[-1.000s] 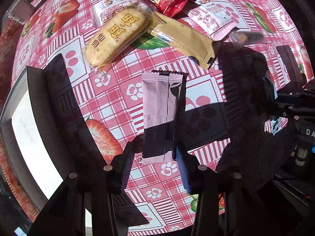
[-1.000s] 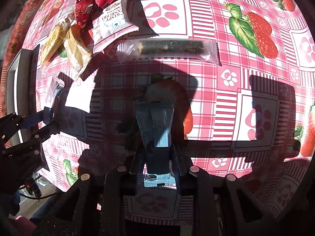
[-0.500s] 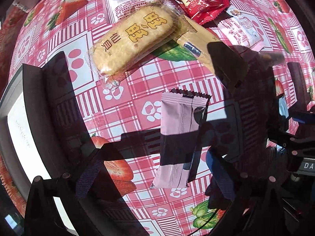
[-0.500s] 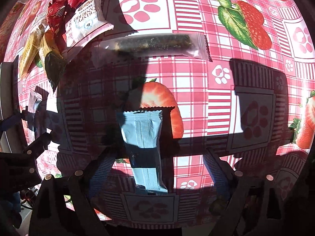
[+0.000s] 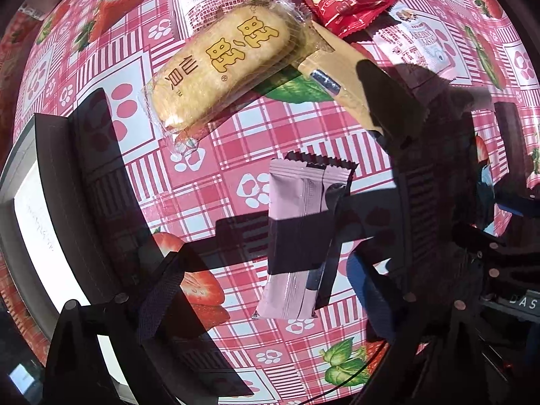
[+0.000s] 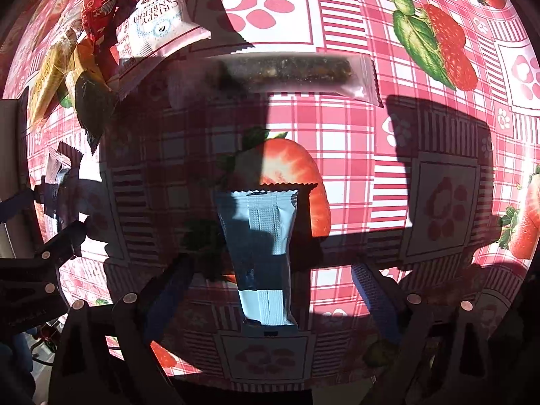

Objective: Organize snacks
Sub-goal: 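Carry pink bar with left tool while right tool carries blue bar into box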

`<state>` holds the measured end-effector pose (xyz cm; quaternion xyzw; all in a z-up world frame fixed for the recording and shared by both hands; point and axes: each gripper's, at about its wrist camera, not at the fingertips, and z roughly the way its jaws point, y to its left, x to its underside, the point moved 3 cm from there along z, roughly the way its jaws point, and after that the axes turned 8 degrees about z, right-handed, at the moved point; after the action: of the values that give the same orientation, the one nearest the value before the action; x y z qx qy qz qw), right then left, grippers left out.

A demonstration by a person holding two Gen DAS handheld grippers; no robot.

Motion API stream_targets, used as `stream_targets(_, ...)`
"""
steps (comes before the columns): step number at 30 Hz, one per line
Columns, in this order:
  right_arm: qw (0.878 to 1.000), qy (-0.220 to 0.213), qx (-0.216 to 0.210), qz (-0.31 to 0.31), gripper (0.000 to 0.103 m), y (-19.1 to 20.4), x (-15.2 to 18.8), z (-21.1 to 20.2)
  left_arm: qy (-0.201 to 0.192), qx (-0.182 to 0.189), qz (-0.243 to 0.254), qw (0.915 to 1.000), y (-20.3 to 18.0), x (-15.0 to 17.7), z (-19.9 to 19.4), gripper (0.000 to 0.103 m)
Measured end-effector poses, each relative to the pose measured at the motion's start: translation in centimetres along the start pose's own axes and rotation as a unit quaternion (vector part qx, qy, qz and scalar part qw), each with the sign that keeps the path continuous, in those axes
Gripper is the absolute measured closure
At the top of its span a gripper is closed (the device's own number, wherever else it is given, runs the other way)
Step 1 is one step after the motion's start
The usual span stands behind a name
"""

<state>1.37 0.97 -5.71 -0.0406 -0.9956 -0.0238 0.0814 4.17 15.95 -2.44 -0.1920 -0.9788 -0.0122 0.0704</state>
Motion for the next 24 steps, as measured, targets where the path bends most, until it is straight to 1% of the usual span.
stream_targets(1, 1.000, -0.005, 0.001, -0.008, 0.038, 0.4, 0.2, -0.5, -0.002, -0.002, 0.008, 1.0000, -0.4, 0.0, -0.3, 0.017)
stream_targets(2, 1.000, -0.011, 0.001, -0.018, 0.049, 0.5, 0.5, -1.0, -0.005, -0.002, 0.014, 0.9999, -0.8, 0.1, -0.6, 0.025)
stream_targets(3, 0.999, -0.015, 0.002, -0.029, 0.072, 0.5, 0.4, -1.5, -0.006, -0.002, 0.017, 0.9998, -1.2, 0.1, -0.8, 0.030)
stream_targets(4, 0.999, -0.014, 0.004, -0.036, 0.077, 0.5, 0.1, -1.7, -0.007, -0.002, 0.022, 0.9997, -1.7, 0.1, -1.1, 0.041)
stream_targets(5, 0.999, -0.012, 0.000, -0.037, 0.077, 0.3, 0.1, -1.7, -0.011, -0.003, 0.030, 0.9995, -2.1, 0.1, -1.4, 0.061)
stream_targets(6, 0.999, -0.013, -0.005, -0.034, 0.077, 0.3, -0.1, -1.8, -0.013, -0.001, 0.039, 0.9991, -2.4, 0.1, -1.7, 0.076)
stream_targets(8, 0.999, -0.013, -0.024, -0.019, 0.078, -0.4, 0.0, -2.4, -0.015, 0.030, 0.041, 0.9986, -2.7, 0.2, -2.3, 0.078)
stream_targets(10, 0.998, -0.019, -0.051, -0.007, 0.078, 0.7, 0.2, -2.8, -0.033, 0.039, 0.046, 0.9977, -2.7, 0.4, -3.8, 0.078)
stream_targets(12, 0.997, -0.027, -0.076, -0.006, 0.078, 0.2, 0.4, -4.1, -0.048, 0.050, 0.047, 0.9965, -2.4, 0.8, -5.3, 0.078)
stream_targets(15, 0.995, -0.038, -0.093, -0.007, 0.078, -0.5, 0.5, -5.7, -0.072, 0.068, 0.034, 0.9945, -1.1, 1.4, -7.8, 0.078)
stream_targets(19, 0.991, -0.055, -0.120, -0.001, 0.078, -1.2, 0.1, -7.8, -0.101, 0.076, 0.005, 0.9920, 1.4, 2.6, -10.0, 0.078)
stream_targets(20, 0.990, -0.058, -0.125, 0.000, 0.078, -0.9, -0.2, -8.5, -0.107, 0.077, -0.004, 0.9913, 2.4, 3.6, -10.8, 0.078)
stream_targets(21, 0.990, -0.059, -0.130, -0.002, 0.078, -0.1, 0.2, -9.4, -0.110, 0.078, -0.013, 0.9907, 3.3, 4.0, -11.0, 0.078)
stream_targets(23, 0.989, -0.059, -0.133, -0.009, 0.078, -1.2, 1.1, -10.0, -0.115, 0.078, -0.034, 0.9898, 4.9, 5.2, -10.9, 0.078)
stream_targets(24, 0.989, -0.058, -0.133, -0.015, 0.078, -1.2, 1.5, -10.3, -0.116, 0.079, -0.043, 0.9892, 5.6, 5.4, -10.9, 0.078)
